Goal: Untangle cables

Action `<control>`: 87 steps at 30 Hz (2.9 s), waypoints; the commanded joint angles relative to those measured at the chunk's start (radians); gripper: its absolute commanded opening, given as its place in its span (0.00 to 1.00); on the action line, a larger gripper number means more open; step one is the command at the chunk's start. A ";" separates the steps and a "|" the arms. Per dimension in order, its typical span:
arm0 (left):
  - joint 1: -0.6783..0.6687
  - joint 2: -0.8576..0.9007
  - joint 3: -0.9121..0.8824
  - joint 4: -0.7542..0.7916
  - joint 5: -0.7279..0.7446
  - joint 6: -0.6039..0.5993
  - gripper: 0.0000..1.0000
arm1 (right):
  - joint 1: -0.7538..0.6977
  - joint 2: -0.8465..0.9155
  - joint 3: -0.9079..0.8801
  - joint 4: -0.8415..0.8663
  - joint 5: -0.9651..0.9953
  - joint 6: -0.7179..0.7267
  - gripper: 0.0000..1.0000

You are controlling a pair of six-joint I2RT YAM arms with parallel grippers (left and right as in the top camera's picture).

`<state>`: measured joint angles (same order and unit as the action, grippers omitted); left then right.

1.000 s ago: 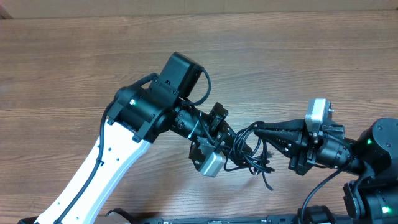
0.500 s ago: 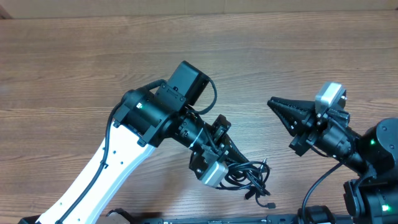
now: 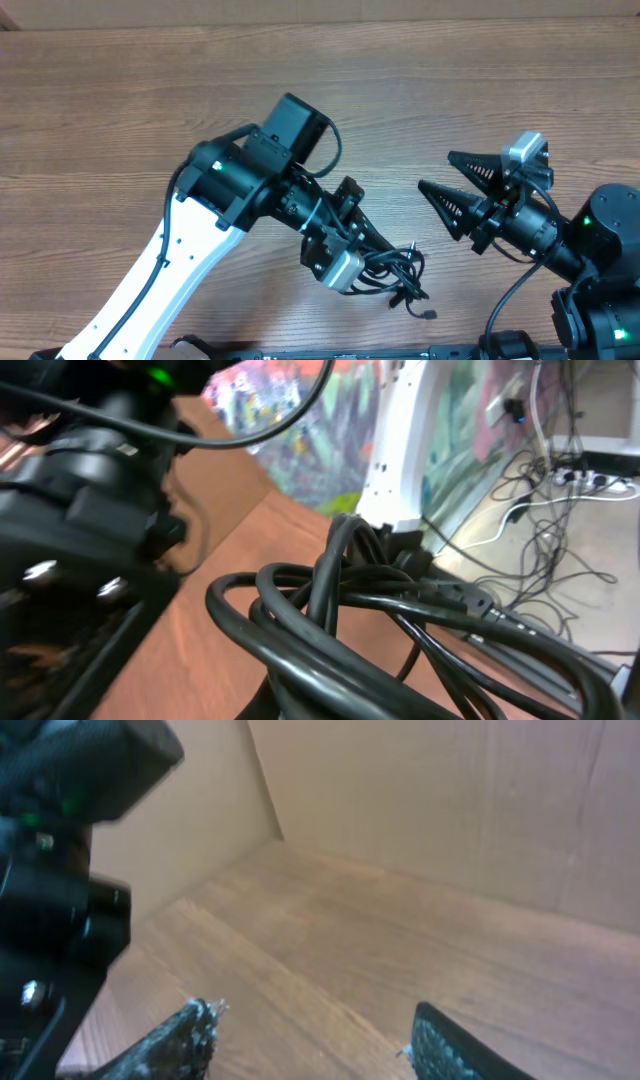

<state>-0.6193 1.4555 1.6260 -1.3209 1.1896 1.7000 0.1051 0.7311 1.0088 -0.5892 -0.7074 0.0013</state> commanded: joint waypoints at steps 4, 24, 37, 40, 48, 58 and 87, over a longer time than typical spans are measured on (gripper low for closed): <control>0.066 -0.009 0.017 -0.002 0.036 -0.006 0.04 | -0.003 -0.002 0.007 -0.053 -0.077 0.018 0.66; 0.117 -0.009 0.017 0.038 0.043 -0.011 0.04 | -0.003 -0.002 0.007 -0.052 -0.379 0.018 0.71; 0.137 -0.009 0.017 0.044 0.114 -0.014 0.04 | -0.003 -0.002 0.007 -0.047 -0.380 0.018 0.79; 0.134 -0.009 0.017 0.068 0.149 -0.014 0.04 | -0.003 -0.002 0.007 -0.052 -0.380 0.018 0.79; 0.134 -0.009 0.017 0.105 0.195 -0.014 0.04 | -0.003 -0.002 0.007 -0.053 -0.410 0.018 0.78; 0.095 -0.008 0.017 0.194 0.212 -0.130 0.04 | -0.002 -0.002 0.007 -0.077 -0.413 0.018 0.79; 0.037 -0.004 0.017 0.333 0.138 -0.273 0.04 | -0.003 -0.002 0.007 -0.162 -0.240 0.014 0.05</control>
<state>-0.5762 1.4651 1.6260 -0.9905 1.2255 1.4418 0.1074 0.7185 1.0096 -0.7441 -1.0126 0.0147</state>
